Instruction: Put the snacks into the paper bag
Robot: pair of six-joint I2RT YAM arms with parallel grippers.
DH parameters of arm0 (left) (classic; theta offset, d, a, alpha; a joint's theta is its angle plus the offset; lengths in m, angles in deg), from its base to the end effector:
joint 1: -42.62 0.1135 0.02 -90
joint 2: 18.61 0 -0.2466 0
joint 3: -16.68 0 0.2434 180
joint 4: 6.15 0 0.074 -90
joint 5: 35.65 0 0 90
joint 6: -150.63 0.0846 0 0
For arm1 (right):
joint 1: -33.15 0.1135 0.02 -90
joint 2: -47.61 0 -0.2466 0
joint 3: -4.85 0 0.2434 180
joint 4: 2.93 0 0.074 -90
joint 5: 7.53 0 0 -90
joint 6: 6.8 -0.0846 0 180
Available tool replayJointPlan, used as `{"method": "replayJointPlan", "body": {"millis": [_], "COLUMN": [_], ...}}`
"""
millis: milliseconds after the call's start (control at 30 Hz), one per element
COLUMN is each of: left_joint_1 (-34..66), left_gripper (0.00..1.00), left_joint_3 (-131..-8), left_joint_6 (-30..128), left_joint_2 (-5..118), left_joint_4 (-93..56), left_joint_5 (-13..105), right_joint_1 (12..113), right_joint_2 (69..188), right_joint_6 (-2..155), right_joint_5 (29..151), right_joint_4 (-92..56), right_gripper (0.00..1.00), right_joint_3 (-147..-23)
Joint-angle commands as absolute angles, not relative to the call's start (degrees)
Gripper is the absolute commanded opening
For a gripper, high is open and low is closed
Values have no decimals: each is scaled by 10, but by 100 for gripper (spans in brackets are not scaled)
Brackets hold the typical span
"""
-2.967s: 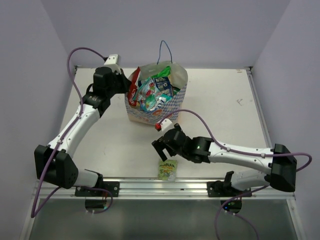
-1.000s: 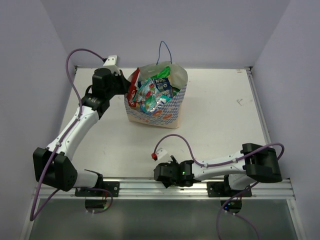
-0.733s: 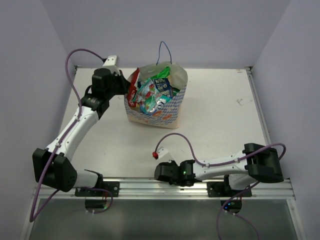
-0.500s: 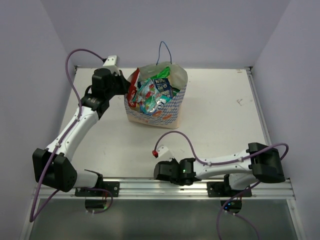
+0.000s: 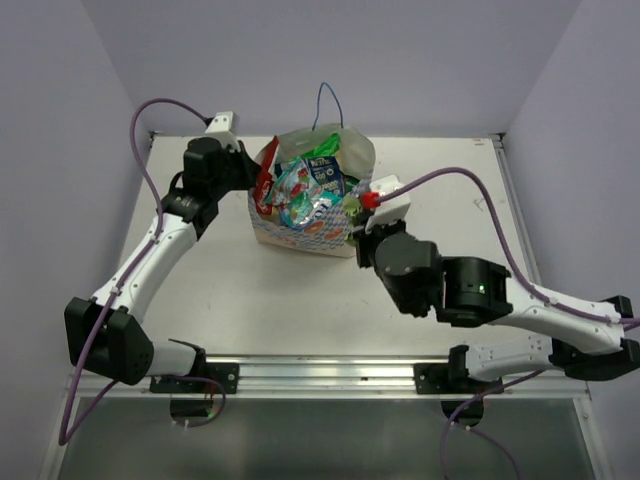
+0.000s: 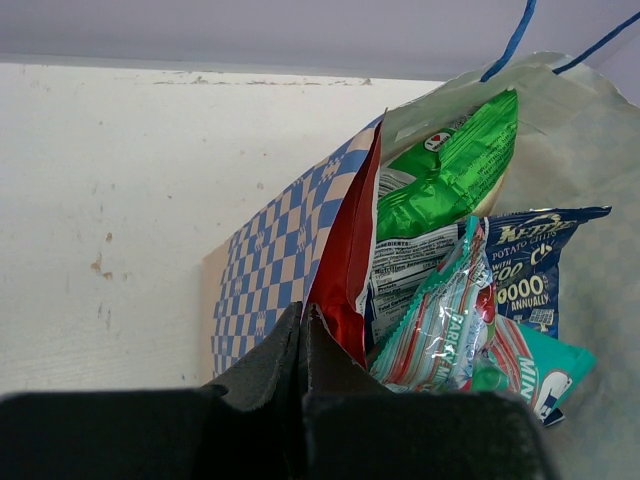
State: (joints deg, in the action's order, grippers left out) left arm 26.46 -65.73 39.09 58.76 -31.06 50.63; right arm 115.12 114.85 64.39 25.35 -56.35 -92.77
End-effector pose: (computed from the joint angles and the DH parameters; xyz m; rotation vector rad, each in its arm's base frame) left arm 0.3419 -0.1048 0.3217 -0.0471 1.9489 -0.5019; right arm 0.1046 0.2326 0.4171 -0.3661 1.7554 0.2742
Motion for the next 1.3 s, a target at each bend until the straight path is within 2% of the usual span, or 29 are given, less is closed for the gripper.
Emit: {"method": "replayJointPlan", "body": {"millis": [0,67,233,500,833,867,933,967,1000,1033,1100,1267], "left_joint_1": [264,264,264,264,264,264,264,264,264,264,264,264], "left_gripper": [0,0,0,0,0,0,0,0,0,0,0,0], "left_joint_3": [-655,-653,-651,-636,-632,-632,-630,-628,-626,-625,-623,-618], "left_joint_6": [384,381,374,362,360,359,359,359,359,359,359,358], "left_joint_2": [559,560,555,536,533,533,531,530,530,529,529,523], "left_joint_4": [-272,-272,-278,-286,-282,-283,-282,-281,-279,-279,-277,-275], "left_joint_5": [506,508,514,518,510,510,510,510,509,509,509,508], "right_joint_1": [1080,1021,932,885,830,827,824,824,823,822,822,822], "right_joint_2": [1155,1163,1248,1351,1403,1411,1431,1436,1445,1447,1447,1401], "right_joint_6": [853,892,912,926,863,858,858,861,862,863,861,836], "right_joint_5": [239,275,390,458,515,519,530,535,541,543,541,454], "right_joint_4": [-387,-320,-276,-241,-258,-264,-273,-274,-275,-282,-288,-310], "right_gripper": [0,0,0,0,0,7,29,35,53,60,71,74], "right_joint_3": [-939,-950,-1008,-1076,-1036,-1037,-1045,-1047,-1050,-1056,-1060,-1035]}}
